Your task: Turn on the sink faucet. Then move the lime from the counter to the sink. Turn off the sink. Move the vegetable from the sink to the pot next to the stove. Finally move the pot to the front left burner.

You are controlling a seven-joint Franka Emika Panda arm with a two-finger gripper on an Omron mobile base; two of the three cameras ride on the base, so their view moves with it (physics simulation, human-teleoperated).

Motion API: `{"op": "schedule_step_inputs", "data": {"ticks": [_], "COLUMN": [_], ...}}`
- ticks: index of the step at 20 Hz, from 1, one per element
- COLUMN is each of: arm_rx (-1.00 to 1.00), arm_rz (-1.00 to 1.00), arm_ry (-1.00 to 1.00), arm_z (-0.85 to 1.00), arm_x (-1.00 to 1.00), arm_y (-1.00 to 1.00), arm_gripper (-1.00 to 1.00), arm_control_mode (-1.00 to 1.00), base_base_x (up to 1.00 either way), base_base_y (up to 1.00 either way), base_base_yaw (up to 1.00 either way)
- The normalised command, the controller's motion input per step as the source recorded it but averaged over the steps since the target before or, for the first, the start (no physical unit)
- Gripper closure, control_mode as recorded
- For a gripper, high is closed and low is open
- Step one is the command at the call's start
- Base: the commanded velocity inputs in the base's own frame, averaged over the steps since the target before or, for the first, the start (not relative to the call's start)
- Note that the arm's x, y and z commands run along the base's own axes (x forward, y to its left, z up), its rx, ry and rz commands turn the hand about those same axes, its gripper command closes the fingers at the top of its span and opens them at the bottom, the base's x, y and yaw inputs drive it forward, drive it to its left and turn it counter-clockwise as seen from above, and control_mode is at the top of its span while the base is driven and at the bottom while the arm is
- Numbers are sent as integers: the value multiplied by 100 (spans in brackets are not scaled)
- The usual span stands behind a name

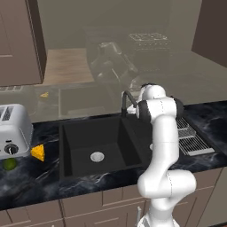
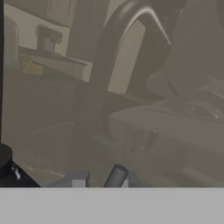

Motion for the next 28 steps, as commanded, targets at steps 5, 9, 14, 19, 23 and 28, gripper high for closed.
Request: {"op": "schedule_step_inputs", "data": {"ticks": [5, 9, 14, 19, 23, 28], "arm_rx": [9, 12, 16, 16, 16, 14], "arm_rz": [5, 8, 9, 8, 6, 0], "arm_ry": [2, 1, 1, 5, 7, 10], "arm_z": [-53, -47, -36, -31, -32, -37], "arm_x": [5, 2, 0, 0, 0, -1], "arm_y": [-95, -100, -100, -100, -100, -100], "arm_gripper": [100, 100, 100, 100, 100, 100], "arm_control_mode": [-100, -100, -100, -100, -100, -100], "base_base_x": [0, 0, 0, 0, 0, 0], "base_base_y": [0, 0, 0, 0, 0, 0], "base_base_yaw": [0, 0, 0, 0, 0, 0]}}
